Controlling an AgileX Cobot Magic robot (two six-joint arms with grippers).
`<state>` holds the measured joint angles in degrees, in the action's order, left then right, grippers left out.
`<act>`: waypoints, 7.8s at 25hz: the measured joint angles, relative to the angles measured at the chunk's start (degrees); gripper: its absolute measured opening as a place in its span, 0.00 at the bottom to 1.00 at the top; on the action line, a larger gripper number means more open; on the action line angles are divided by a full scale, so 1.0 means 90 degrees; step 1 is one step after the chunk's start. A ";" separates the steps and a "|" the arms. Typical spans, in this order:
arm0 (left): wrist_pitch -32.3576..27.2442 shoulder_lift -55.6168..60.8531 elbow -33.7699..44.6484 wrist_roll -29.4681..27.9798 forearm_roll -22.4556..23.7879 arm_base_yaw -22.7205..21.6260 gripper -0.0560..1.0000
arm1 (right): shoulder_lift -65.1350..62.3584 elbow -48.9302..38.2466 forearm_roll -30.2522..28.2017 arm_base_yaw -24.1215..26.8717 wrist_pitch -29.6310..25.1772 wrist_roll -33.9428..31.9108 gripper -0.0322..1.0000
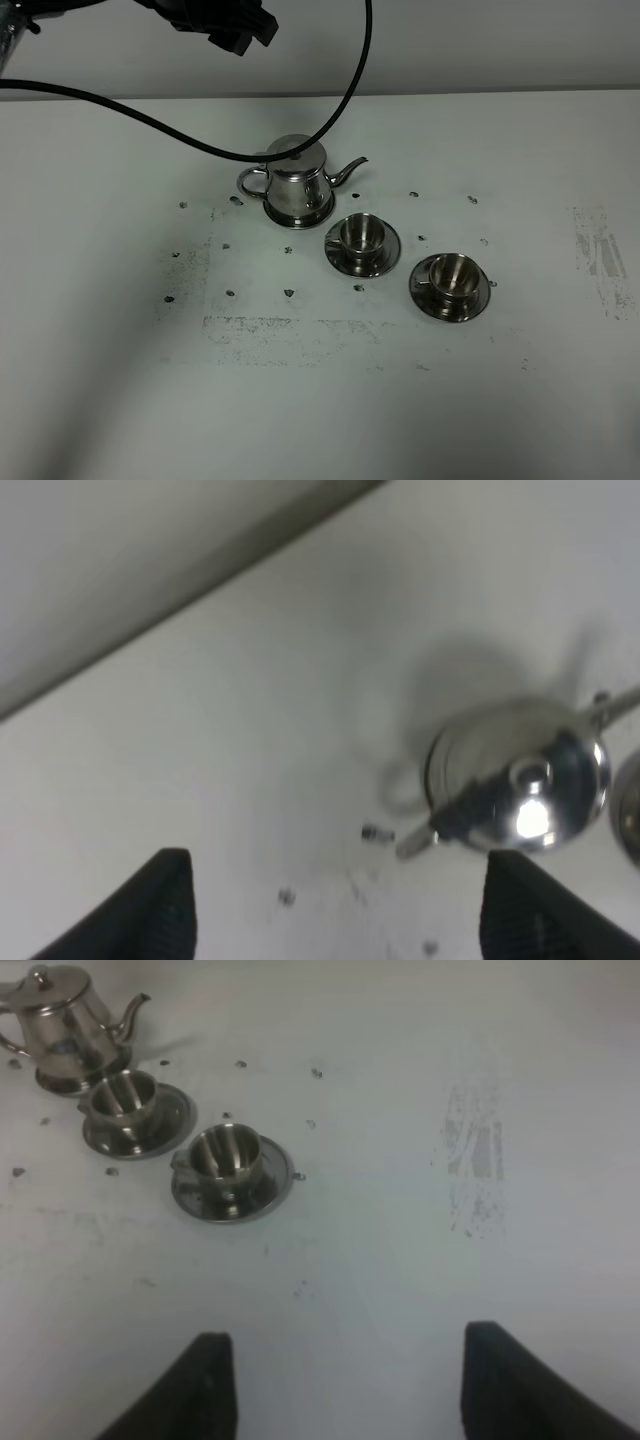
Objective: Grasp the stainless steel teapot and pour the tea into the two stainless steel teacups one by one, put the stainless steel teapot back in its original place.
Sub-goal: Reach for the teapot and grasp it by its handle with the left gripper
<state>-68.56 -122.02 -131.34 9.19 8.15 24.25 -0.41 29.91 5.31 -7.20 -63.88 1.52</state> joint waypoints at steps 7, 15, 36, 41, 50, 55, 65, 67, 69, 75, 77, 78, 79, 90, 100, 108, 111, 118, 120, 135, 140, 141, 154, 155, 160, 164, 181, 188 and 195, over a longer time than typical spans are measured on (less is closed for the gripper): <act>0.0011 0.2359 0.2747 -0.0014 0.1056 0.0000 0.61 | 0.0000 0.0000 0.0000 0.0000 0.0000 0.0000 0.49; 0.0472 0.2478 0.3491 0.0517 0.1731 -0.0006 0.59 | 0.0000 0.0000 0.0000 0.0000 0.0000 0.0000 0.49; 0.3831 -0.0005 0.3498 0.2952 0.1371 -0.0282 0.56 | 0.0000 0.0000 0.0000 0.0000 0.0000 0.0000 0.49; 0.3970 -0.0153 0.3498 0.3779 0.0748 -0.0315 0.56 | 0.0000 0.0000 0.0000 0.0000 0.0000 0.0000 0.49; 0.4307 -0.0392 0.3498 0.4365 0.0511 -0.0365 0.56 | 0.0000 0.0000 0.0000 0.0000 0.0000 0.0000 0.49; 0.4338 -0.0498 0.3498 0.4807 0.0249 -0.0380 0.56 | 0.0000 0.0000 0.0000 0.0000 0.0000 0.0000 0.49; 0.4351 -0.0520 0.3498 0.5617 -0.0350 -0.0380 0.56 | 0.0000 0.0000 0.0002 0.0000 0.0000 0.0000 0.49; 0.4330 -0.0520 0.3498 0.5666 -0.0417 -0.0380 0.56 | 0.0000 0.0000 0.0002 0.0000 0.0000 0.0000 0.49; 0.4323 -0.0533 0.3498 0.5698 -0.0437 -0.0380 0.56 | 0.0000 0.0000 0.0002 0.0000 0.0000 0.0000 0.49; 0.4259 -0.0645 0.3498 0.5804 -0.0597 -0.0380 0.56 | 0.0000 0.0000 0.0002 0.0000 0.0000 0.0000 0.49; 0.4237 -0.0645 0.3498 0.5812 -0.0604 -0.0380 0.56 | 0.0000 0.0000 0.0002 0.0000 0.0000 0.0000 0.49; 0.4220 -0.0645 0.3498 0.5812 -0.0604 -0.0380 0.56 | 0.0000 0.0000 0.0002 0.0000 0.0000 0.0000 0.49; 0.4192 -0.0645 0.3498 0.5812 -0.0604 -0.0380 0.56 | 0.0000 0.0000 0.0002 0.0000 0.0000 0.0000 0.49; 0.3673 -0.0545 0.3498 0.5812 -0.0766 -0.0380 0.56 | 0.0000 0.0000 0.0002 0.0000 0.0000 0.0000 0.49; 0.3408 -0.0448 0.3498 0.5784 -0.1114 -0.0380 0.52 | 0.0000 0.0000 0.0002 0.0000 0.0000 0.0000 0.49; 0.3218 -0.0448 0.3498 0.5642 -0.1093 -0.0380 0.50 | 0.0000 0.0000 0.0002 0.0000 0.0000 0.0000 0.49; 0.3093 -0.0448 0.3498 0.5574 -0.1093 -0.0380 0.50 | 0.0000 0.0000 0.0002 0.0000 0.0000 0.0000 0.49; 0.3010 -0.0448 0.3498 0.5375 -0.1067 -0.0349 0.50 | 0.0000 0.0000 0.0002 0.0000 0.0000 0.0000 0.49; 0.3010 -0.0442 0.3498 0.5252 -0.0969 -0.0325 0.50 | 0.0000 0.0000 0.0002 0.0000 0.0000 0.0000 0.49; 0.3355 -0.0352 0.3498 0.4677 -0.0414 -0.0328 0.50 | 0.0000 0.0000 0.0007 0.0000 0.0000 0.0000 0.49; 0.3380 -0.0427 0.3498 0.4812 -0.0414 -0.0328 0.50 | 0.0000 0.0000 0.0007 0.0000 0.0000 0.0000 0.49; 0.3394 -0.0429 0.3498 0.4828 -0.0414 -0.0328 0.50 | 0.0000 0.0000 0.0007 0.0000 0.0000 0.0000 0.49; 0.3418 -0.0513 0.3498 0.4874 -0.0568 -0.0328 0.50 | 0.0000 0.0000 0.0007 0.0000 0.0000 0.0000 0.49; 0.3415 -0.0513 0.3498 0.4880 -0.0586 -0.0328 0.50 | 0.0000 0.0000 0.0007 0.0000 0.0000 0.0000 0.49; 0.3365 -0.0513 0.3498 0.4880 -0.0701 -0.0328 0.50 | 0.0000 0.0000 0.0007 0.0000 0.0000 0.0000 0.49; 0.3308 -0.0513 0.3498 0.4900 -0.0787 -0.0328 0.50 | 0.0000 0.0000 0.0007 0.0000 0.0000 0.0000 0.49; 0.2228 -0.0243 0.3498 0.4076 -0.0906 -0.0328 0.50 | 0.0000 0.0000 0.0007 0.0000 0.0000 0.0000 0.49; 0.0555 0.0800 0.3498 0.2418 -0.0999 -0.0315 0.50 | 0.0000 0.0000 0.0007 0.0000 0.0000 0.0000 0.49; 0.0016 0.1207 0.3498 0.1095 -0.1535 -0.0043 0.50 | 0.0000 0.0000 0.0007 0.0000 0.0000 0.0000 0.49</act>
<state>-68.42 -111.16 -99.86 19.05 -5.66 23.87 -0.41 29.91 5.37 -7.20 -63.88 1.52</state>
